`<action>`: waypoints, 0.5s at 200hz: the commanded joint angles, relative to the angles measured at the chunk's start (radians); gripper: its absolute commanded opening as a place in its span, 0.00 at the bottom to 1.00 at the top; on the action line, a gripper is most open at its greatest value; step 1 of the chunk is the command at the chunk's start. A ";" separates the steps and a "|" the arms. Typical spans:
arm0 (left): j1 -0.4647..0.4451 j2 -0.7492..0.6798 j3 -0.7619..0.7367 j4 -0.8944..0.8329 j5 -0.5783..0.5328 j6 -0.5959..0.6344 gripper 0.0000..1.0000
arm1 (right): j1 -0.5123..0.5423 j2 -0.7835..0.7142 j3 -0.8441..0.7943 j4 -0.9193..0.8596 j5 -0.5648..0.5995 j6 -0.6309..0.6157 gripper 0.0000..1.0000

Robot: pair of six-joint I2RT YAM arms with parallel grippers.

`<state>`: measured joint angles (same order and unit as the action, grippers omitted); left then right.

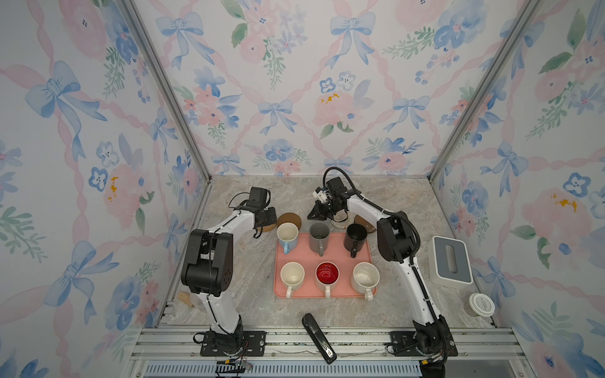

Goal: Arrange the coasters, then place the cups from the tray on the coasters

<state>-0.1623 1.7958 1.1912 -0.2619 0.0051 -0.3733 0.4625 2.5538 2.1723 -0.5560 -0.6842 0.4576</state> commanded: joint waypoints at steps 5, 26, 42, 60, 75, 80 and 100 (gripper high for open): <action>-0.002 -0.034 -0.020 0.015 0.010 -0.020 0.00 | -0.043 -0.083 -0.005 0.029 0.025 0.007 0.08; -0.010 -0.051 -0.033 0.040 0.015 -0.019 0.00 | -0.079 -0.086 0.015 0.028 0.047 0.004 0.08; -0.017 -0.064 -0.047 0.070 0.028 -0.014 0.00 | -0.114 -0.074 0.040 0.030 0.065 0.015 0.08; -0.025 -0.076 -0.058 0.096 0.039 -0.013 0.00 | -0.153 -0.040 0.095 0.030 0.077 0.034 0.08; -0.034 -0.082 -0.067 0.116 0.045 -0.015 0.00 | -0.182 -0.008 0.144 0.047 0.101 0.056 0.07; -0.038 -0.082 -0.068 0.122 0.046 -0.016 0.00 | -0.189 0.003 0.158 0.058 0.106 0.069 0.06; -0.053 -0.085 -0.083 0.155 0.045 -0.025 0.00 | -0.212 0.060 0.226 0.104 0.121 0.123 0.03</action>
<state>-0.1989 1.7386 1.1351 -0.1604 0.0345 -0.3798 0.2764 2.5362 2.3192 -0.5079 -0.6018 0.5114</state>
